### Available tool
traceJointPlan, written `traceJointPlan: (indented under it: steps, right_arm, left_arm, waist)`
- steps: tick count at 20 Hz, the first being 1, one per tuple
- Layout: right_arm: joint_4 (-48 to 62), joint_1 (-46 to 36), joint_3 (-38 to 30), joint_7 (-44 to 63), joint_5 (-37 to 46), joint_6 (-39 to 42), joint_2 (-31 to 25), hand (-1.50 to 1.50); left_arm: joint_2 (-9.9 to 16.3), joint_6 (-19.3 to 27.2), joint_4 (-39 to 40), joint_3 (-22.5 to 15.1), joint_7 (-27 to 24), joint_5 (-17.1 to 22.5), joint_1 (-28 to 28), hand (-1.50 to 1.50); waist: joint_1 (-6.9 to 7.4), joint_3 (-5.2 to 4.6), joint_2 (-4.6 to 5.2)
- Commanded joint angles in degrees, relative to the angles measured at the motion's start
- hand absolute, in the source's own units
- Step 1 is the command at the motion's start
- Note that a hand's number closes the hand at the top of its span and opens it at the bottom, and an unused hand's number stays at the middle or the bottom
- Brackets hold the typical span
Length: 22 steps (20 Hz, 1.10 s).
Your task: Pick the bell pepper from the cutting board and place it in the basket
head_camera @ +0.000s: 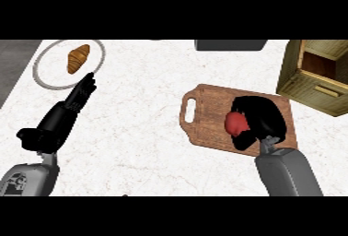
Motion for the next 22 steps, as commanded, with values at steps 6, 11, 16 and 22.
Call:
traceJointPlan:
  steps: [6,11,16,22]
  right_arm:
    - [-14.32,-6.26,-4.14,6.92,-19.9,-6.91,3.57,1.5]
    - [-29.05,-7.14,-4.76,12.99,-22.31,-8.58,3.61,1.5]
    - [-37.26,-13.36,-9.94,25.22,-24.93,-2.78,2.58,1.5]
    - [-30.96,-23.9,-16.16,31.0,-23.48,0.39,-5.23,1.5]
  left_arm:
    - [-1.91,1.42,-2.82,-1.31,0.92,0.22,1.21,0.0]
    - [-1.79,1.41,1.27,-0.85,-0.92,0.32,0.78,0.0]
    - [1.7,-1.31,-2.49,1.96,1.92,3.05,1.01,0.0]
    - [-1.79,1.4,-4.51,-0.99,3.02,0.5,1.15,0.0]
  waist:
    - [0.09,-0.13,-0.36]
    - [-1.03,-0.23,-0.3]
    - [-0.43,-0.22,-0.19]
    - [-0.04,-0.21,-0.08]
